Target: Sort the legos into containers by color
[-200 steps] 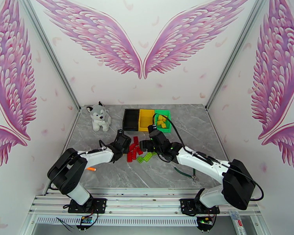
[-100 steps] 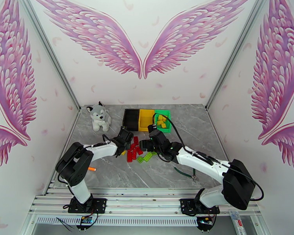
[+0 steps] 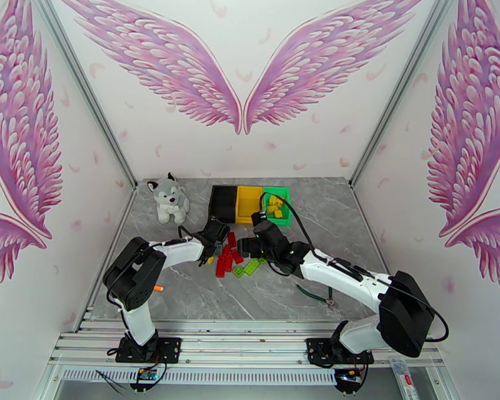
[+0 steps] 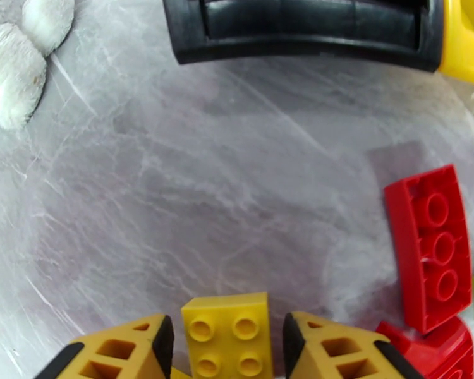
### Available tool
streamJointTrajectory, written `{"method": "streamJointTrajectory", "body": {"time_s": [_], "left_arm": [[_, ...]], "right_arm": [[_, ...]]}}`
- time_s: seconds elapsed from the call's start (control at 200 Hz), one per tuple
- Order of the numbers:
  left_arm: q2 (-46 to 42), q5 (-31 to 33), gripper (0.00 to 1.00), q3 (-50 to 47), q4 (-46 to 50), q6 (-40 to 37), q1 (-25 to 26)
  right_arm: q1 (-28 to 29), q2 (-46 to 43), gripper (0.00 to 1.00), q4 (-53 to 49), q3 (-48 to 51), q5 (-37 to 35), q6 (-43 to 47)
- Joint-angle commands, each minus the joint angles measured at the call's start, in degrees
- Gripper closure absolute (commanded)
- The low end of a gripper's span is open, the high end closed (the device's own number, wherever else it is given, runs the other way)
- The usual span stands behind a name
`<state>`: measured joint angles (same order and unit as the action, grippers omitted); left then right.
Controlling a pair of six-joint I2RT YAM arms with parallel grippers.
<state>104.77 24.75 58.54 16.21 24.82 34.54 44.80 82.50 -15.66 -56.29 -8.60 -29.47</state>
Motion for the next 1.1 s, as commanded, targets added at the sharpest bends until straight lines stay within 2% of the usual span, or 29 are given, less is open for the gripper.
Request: {"method": "streamJointTrajectory", "body": {"time_s": [0.0,0.35,0.435,0.705,0.895,1.095], "left_arm": [[-1.0,1.2,0.46,0.5,2.0,-0.3,0.1],[1.0,-1.7,0.6,1.4,2.4,-0.9,0.3],[0.2,-2.3,0.65,1.0,1.9,-0.8,0.3],[-4.8,-6.8,0.69,-0.4,-0.5,-0.6,0.3],[-8.8,-13.4,0.71,-1.6,-4.0,0.1,0.1],[-10.5,-23.9,0.71,-1.6,-10.6,2.8,-0.1]], "right_arm": [[0.6,-0.2,0.15,-1.1,-1.5,-1.3,0.9],[0.6,-0.6,0.15,-1.1,-1.4,-1.9,0.9],[0.6,-0.7,0.15,-1.2,-1.4,-2.1,0.9],[0.6,-2.2,0.15,-1.3,-0.9,-3.5,1.0],[0.5,-4.5,0.14,-1.6,-0.1,-6.0,1.3],[-0.2,-7.5,0.12,-1.5,1.2,-8.5,1.2]]}}
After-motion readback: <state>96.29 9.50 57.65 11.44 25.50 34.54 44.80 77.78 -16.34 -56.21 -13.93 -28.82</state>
